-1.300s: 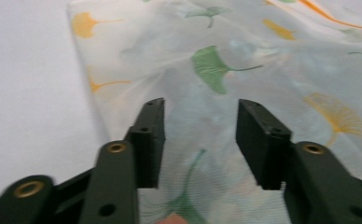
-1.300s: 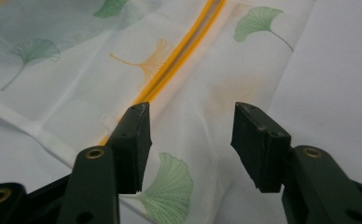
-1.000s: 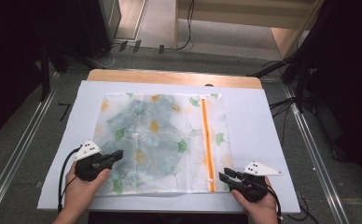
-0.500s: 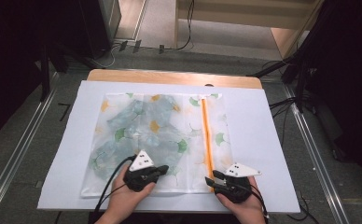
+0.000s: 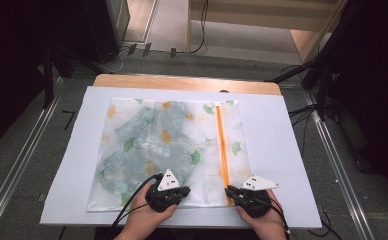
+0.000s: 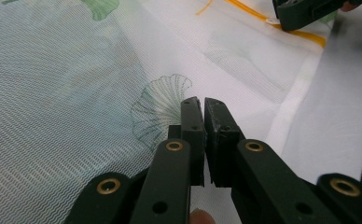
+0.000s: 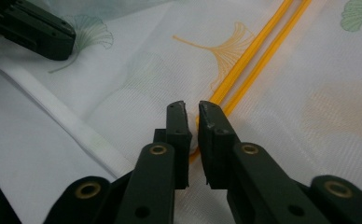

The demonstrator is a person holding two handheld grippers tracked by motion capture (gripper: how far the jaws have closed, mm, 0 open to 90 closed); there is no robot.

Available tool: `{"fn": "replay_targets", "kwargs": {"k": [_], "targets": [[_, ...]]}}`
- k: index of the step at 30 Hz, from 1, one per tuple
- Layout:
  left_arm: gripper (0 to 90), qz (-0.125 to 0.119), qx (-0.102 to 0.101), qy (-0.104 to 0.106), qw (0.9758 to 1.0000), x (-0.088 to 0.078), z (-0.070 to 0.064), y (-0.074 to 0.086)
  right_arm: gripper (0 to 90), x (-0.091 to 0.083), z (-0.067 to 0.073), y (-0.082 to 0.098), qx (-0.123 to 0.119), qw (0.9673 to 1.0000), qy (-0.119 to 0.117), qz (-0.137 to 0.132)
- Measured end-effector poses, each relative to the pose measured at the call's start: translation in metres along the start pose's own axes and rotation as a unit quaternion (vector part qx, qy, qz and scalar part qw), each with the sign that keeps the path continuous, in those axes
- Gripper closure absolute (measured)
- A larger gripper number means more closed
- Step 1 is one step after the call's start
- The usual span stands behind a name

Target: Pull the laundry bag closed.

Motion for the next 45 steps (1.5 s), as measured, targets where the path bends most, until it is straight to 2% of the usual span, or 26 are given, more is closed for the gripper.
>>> {"fn": "replay_targets", "kwargs": {"k": [5, 10, 16, 18, 19, 21, 25, 29, 33, 35, 36, 39, 41, 43, 44, 45], "targets": [[86.5, -0.012, -0.001, 0.014, 0.9998, 0.002, -0.009, -0.012, 89.4, -0.004, -0.001, -0.001, 0.007, 0.9999, -0.011, -0.006], [86.4, -0.007, -0.001, 0.039, 0.9992, 0.017, -0.028, -0.02, 90.0, -0.005, 0.0, -0.001, 0.002, 0.9999, -0.014, -0.002], [84.9, 0.001, 0.01, 0.064, 0.9979, 0.035, -0.048, -0.026, 90.0, -0.005, 0.0, 0.0, 0.007, 0.9998, -0.016, -0.001], [84.4, 0.006, 0.014, 0.066, 0.9977, 0.04, -0.053, -0.027, 90.0, -0.005, -0.001, 0.0, 0.014, 0.9997, -0.019, 0.0], [84.2, 0.013, 0.019, 0.061, 0.9979, 0.042, -0.054, -0.027, 90.0, -0.005, -0.002, 0.001, 0.015, 0.9997, -0.02, 0.002], [85.7, 0.011, 0.016, 0.048, 0.9987, 0.042, -0.054, -0.027, 90.0, -0.004, -0.001, 0.001, 0.019, 0.9995, -0.024, 0.006], [85.3, 0.017, 0.004, 0.052, 0.9985, 0.038, -0.051, -0.027, 90.0, -0.007, 0.001, 0.0, 0.023, 0.9989, -0.038, 0.013], [83.1, 0.016, 0.002, 0.055, 0.9984, 0.037, -0.053, -0.028, 90.0, -0.008, 0.004, 0.004, 0.023, 0.9979, -0.055, 0.027], [85.4, 0.015, 0.004, 0.057, 0.9983, 0.042, -0.054, -0.026, 90.0, -0.006, 0.007, 0.003, 0.011, 0.9986, -0.047, 0.022], [87.8, 0.016, 0.0, 0.055, 0.9984, 0.042, -0.053, -0.026, 90.0, -0.008, 0.005, 0.002, 0.011, 0.9994, -0.031, 0.005], [88.9, 0.014, 0.0, 0.051, 0.9986, 0.042, -0.054, -0.025, 90.0, -0.01, 0.003, 0.001, 0.019, 0.9995, -0.027, -0.001], [90.0, 0.011, 0.008, 0.046, 0.9988, 0.042, -0.055, -0.025, 90.0, -0.012, 0.0, 0.0, 0.014, 0.9998, -0.005, -0.01], [90.0, 0.013, 0.005, 0.048, 0.9988, 0.042, -0.054, -0.025, 78.9, -0.009, 0.001, 0.0, 0.016, 0.9998, -0.002, -0.01], [90.0, 0.013, 0.003, 0.048, 0.9987, 0.042, -0.054, -0.025, 71.9, -0.004, 0.004, -0.001, 0.017, 0.9998, -0.01, -0.007], [90.0, 0.013, 0.004, 0.047, 0.9988, 0.042, -0.054, -0.025, 66.0, -0.002, 0.005, -0.002, 0.009, 0.9999, -0.003, -0.004], [90.0, 0.014, 0.007, 0.046, 0.9988, 0.042, -0.055, -0.025, 63.9, 0.001, 0.007, -0.002, -0.001, 0.9999, 0.01, 0.0]]}}
Point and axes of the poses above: each handheld gripper's, and its own axes: x roughly forward along the jaws, y roughly out of its underside, z roughly to its left, the point moved 3 cm from there along x, roughly forward along the jaws, and after that the axes turned 9 degrees about -y, right-handed, at the moved point
